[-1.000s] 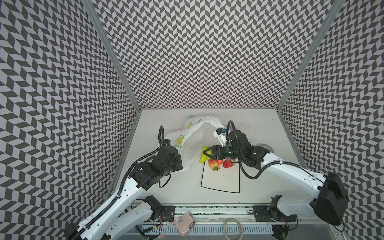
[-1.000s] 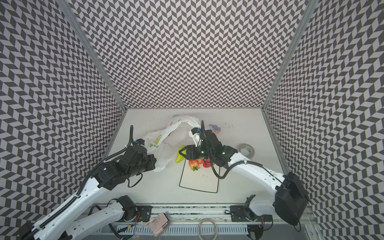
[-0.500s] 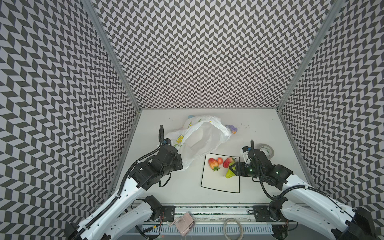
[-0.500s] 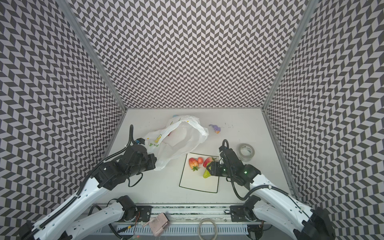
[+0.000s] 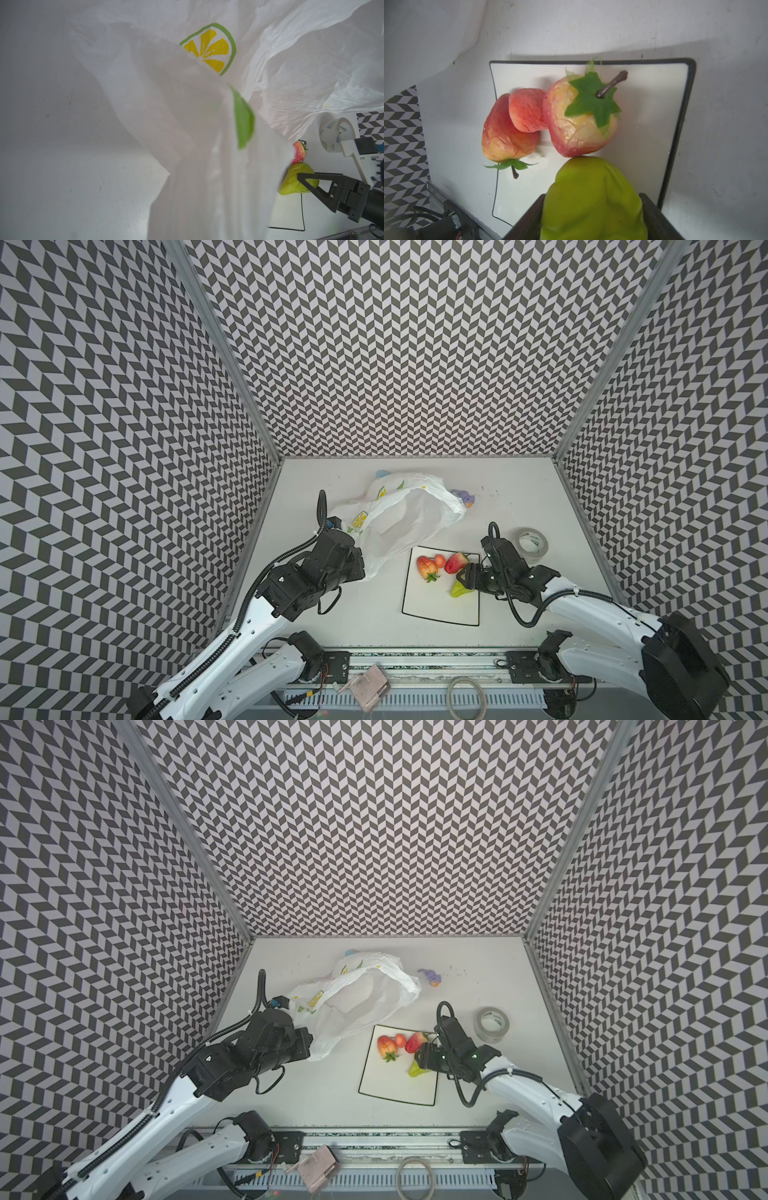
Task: Take the fake fruits out of the plastic bag
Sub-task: 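Lower the green pepper onto the board and open the right gripper, then move the right gripper back over the bag and lower it inside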
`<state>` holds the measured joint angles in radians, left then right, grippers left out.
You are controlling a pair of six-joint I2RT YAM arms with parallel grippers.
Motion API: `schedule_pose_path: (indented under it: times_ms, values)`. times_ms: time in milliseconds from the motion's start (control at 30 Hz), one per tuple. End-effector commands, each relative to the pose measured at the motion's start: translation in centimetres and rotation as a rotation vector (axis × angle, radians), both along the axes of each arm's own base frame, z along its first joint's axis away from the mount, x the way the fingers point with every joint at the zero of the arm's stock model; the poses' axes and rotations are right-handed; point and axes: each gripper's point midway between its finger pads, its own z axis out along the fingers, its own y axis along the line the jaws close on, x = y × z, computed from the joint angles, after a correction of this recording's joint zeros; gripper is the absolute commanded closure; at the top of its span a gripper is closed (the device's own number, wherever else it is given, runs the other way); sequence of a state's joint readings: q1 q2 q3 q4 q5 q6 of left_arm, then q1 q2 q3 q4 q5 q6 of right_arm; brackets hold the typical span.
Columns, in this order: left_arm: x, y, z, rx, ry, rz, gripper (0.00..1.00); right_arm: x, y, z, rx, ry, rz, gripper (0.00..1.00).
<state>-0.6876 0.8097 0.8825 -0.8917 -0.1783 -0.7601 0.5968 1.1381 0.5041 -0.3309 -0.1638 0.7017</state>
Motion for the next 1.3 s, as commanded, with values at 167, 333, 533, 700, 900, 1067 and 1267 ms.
schedule_pose_path:
  times_ms: [167, 333, 533, 700, 900, 1067, 1267]
  values:
    - [0.2, 0.2, 0.9, -0.002, -0.031, 0.015, 1.00, 0.9, -1.3, 2.1, -0.028, -0.065, -0.034, 0.14]
    - [0.4, 0.2, 1.1, -0.007, -0.039, 0.018, 1.00, 0.6, -2.5, 6.4, -0.023, -0.157, -0.053, 0.13]
    - [0.3, 0.2, 1.2, -0.004, -0.035, 0.016, 1.00, 0.5, 0.0, 14.7, 0.128, -0.443, 0.128, 0.23]
    - [0.2, 0.3, 1.3, -0.007, -0.036, 0.017, 1.00, -0.6, 5.3, 19.5, 0.196, -0.686, 0.367, 0.32]
    - [0.1, 0.2, 1.4, -0.021, -0.038, 0.019, 1.00, -0.6, 12.3, 21.0, 0.231, -0.781, 0.533, 0.37]
    - [0.1, 0.3, 1.3, -0.022, -0.037, 0.019, 1.00, 1.6, 16.8, 20.4, 0.285, -0.717, 0.522, 0.44]
    - [0.0, 0.3, 1.2, -0.014, -0.029, 0.019, 1.00, 4.0, 21.1, 17.5, 0.381, -0.467, 0.420, 0.53]
